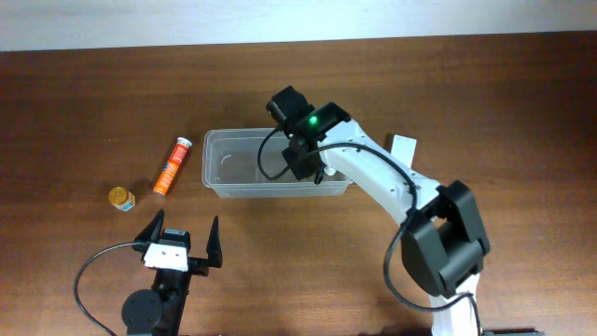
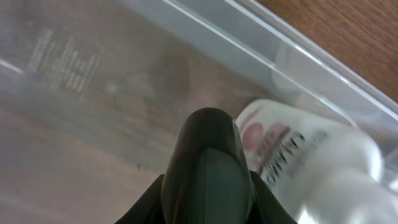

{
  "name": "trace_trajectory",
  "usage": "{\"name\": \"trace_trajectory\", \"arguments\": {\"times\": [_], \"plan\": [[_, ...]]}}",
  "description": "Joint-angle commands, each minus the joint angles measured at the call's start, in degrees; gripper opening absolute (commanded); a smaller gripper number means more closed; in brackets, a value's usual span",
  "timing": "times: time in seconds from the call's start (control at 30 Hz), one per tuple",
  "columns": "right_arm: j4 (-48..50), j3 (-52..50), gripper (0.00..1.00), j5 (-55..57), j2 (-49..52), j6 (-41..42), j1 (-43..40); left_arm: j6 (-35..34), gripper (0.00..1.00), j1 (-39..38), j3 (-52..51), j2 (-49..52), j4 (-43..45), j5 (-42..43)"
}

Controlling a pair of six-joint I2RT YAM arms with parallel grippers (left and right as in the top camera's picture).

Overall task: Pack container
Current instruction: 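Carry the syrup bottle into the container beside the lotion and release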

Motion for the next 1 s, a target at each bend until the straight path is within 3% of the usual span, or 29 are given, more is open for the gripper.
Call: {"name": "trace_trajectory", "arguments": {"times": [0.0, 0.5, 0.97], "plan": [[1.22, 0.87, 0.24, 2.1, 1.57, 0.55, 0.15, 0.9, 0.99, 0.24, -0.44, -0.44, 0.02, 0.02], [6.78, 0.85, 0.24, 2.71, 2.58, 10.69, -0.57, 0.9, 1.0, 0.24, -0.44, -0.44, 0.02, 0.02], [7.02, 0.85, 0.24, 3.17, 4.68, 13.03, -1.33, 0.9, 0.99, 0.24, -0.44, -0.44, 0.02, 0.02]]}}
